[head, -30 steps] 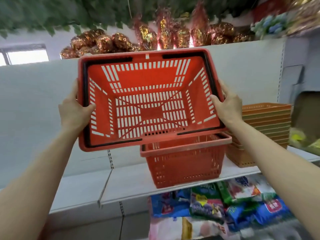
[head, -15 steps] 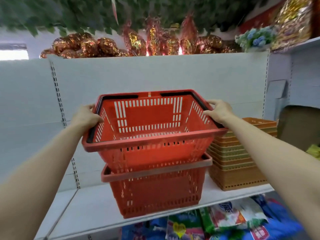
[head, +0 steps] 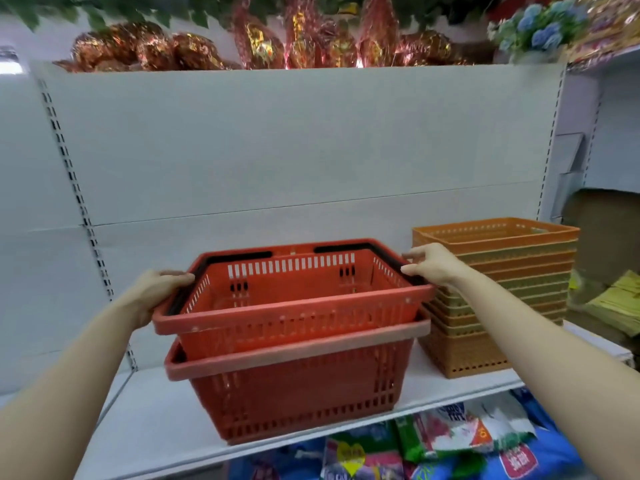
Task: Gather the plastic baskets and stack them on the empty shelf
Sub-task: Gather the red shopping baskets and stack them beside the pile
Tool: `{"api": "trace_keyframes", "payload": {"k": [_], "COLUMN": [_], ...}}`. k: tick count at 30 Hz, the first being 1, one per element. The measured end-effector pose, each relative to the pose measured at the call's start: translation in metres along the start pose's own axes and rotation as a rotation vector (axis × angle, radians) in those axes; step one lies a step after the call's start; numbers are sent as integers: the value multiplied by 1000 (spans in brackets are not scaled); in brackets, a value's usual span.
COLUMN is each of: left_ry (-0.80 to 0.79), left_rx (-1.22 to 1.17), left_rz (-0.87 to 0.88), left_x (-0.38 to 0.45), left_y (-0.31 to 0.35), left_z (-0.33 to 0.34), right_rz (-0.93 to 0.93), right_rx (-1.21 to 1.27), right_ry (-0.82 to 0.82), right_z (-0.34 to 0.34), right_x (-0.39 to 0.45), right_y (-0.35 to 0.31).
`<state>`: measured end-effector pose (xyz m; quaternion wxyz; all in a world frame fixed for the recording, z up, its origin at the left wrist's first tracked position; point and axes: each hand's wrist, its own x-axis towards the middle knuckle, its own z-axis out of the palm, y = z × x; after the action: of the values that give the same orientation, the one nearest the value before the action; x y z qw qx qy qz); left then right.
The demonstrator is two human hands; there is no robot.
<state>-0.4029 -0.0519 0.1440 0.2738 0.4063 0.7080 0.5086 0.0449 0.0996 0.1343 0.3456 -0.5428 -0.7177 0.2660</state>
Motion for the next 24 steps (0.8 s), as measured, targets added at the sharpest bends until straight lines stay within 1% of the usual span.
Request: {"api": "trace_keyframes", "payload": {"k": [2, 4, 5, 6, 8, 10, 14, 16, 20, 24], "left_ry": [-113, -135, -122, -88, -20, 67, 272, 293, 264, 242], "left_rx": [-85, -147, -158, -149, -52, 27, 196, 207, 176, 222], "left_rz": [-36, -28, 14, 72, 160, 203, 284, 292, 329, 317], "left_x": [-9, -28, -39, -52, -77, -89, -83, -80, -81, -83], "left_y": [-26, -49, -59, -70, -87, -101, -105, -99, -92, -88], "left_z": [-1, -4, -5, -3, 8, 26, 49, 59, 78, 76], "right_rz": [26, 42, 38, 20, -65, -141, -197, -199, -204, -208], "right_rx": [65, 124, 158, 191, 256, 274, 265, 260, 218, 144], "right_ry": [11, 58, 115, 194, 322, 376, 456, 483, 488, 469], "right_z": [13, 25, 30, 37, 57, 78, 92, 87, 80, 73], "right_x": [-10, -24, -34, -47, -75, -90, -74, -63, -55, -52], "right_y": [12, 25, 30, 33, 36, 39, 51, 56, 66, 66]}}
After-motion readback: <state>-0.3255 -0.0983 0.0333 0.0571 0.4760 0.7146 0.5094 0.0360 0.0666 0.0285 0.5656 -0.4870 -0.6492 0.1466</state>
